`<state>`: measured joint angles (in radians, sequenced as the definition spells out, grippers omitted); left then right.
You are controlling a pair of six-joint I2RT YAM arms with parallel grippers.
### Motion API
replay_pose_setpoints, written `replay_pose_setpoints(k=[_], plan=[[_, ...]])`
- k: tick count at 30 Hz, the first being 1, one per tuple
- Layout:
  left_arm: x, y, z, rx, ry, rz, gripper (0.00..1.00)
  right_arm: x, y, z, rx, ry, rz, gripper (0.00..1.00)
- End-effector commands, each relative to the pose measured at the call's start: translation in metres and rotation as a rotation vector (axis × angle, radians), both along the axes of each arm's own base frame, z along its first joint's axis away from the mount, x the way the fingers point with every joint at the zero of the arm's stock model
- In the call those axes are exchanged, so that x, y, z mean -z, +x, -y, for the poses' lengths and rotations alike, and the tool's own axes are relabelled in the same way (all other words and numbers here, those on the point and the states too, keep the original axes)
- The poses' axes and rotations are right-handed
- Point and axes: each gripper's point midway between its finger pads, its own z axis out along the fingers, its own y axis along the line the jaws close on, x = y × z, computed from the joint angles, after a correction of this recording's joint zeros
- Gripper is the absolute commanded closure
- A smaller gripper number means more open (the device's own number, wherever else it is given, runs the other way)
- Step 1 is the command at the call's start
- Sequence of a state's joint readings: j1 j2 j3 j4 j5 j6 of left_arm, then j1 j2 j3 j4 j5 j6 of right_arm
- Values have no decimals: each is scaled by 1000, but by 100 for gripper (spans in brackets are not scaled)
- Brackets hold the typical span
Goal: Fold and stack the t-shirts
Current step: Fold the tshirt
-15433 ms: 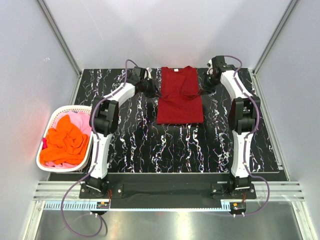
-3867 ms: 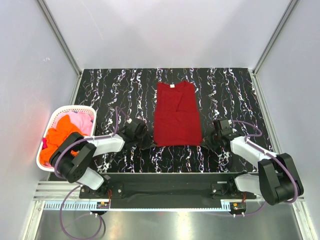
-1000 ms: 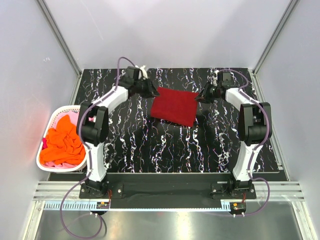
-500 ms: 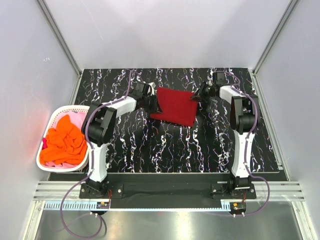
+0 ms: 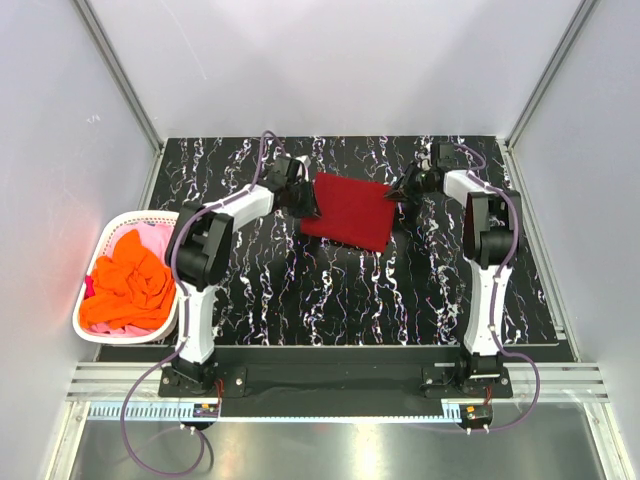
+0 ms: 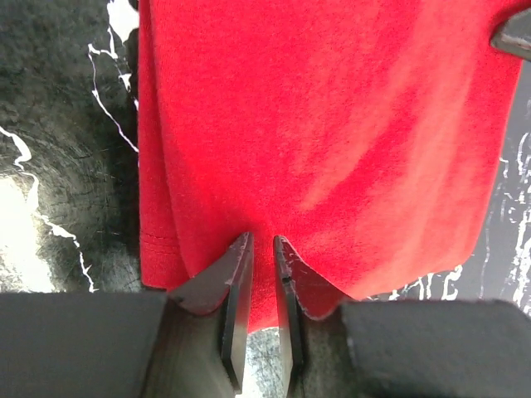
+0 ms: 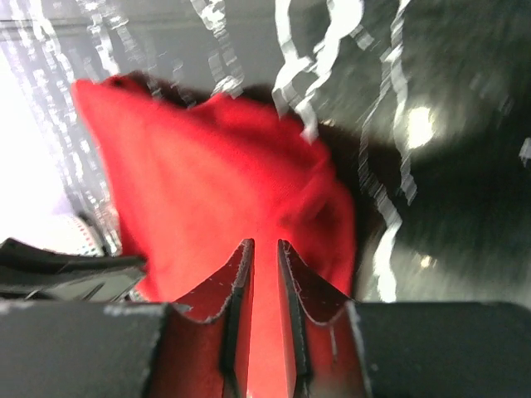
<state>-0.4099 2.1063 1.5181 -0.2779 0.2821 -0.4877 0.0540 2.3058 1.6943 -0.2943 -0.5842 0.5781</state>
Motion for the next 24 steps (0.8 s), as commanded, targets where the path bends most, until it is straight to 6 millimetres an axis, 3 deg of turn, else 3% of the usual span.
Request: replay_pose_setpoints(k=[1, 2, 5, 8, 10, 14, 15, 18, 19, 22, 24], plan=[[-58, 6, 6, 22, -76, 86, 78, -78, -5, -10, -9, 2, 125, 76], [-69, 1, 10, 35, -105, 86, 77, -85, -15, -19, -21, 9, 125, 75], [-73, -10, 11, 41, -135, 62, 78, -93, -41, -48, -83, 23, 120, 76], [-60, -18, 5, 21, -113, 35, 78, -91, -61, -70, -114, 30, 95, 76], [-51, -23, 1, 13, -97, 18, 78, -90, -75, -97, -169, 50, 93, 76], [-33, -23, -3, -3, -81, 18, 78, -64, -91, -122, -216, 49, 45, 76], [-28, -23, -4, -6, -74, 15, 78, -58, -91, -124, -225, 52, 36, 76], [-9, -18, -8, -29, -41, 2, 79, -15, -97, -124, -241, 36, -45, 77], [-1, -18, -10, -39, -25, -8, 80, 7, -105, -118, -244, 13, -85, 77], [18, -15, -22, -94, 32, -26, 80, 41, -120, -91, -197, -77, -142, 77], [22, -15, -23, -104, 38, -35, 81, 41, -122, -78, -186, -109, -129, 77]])
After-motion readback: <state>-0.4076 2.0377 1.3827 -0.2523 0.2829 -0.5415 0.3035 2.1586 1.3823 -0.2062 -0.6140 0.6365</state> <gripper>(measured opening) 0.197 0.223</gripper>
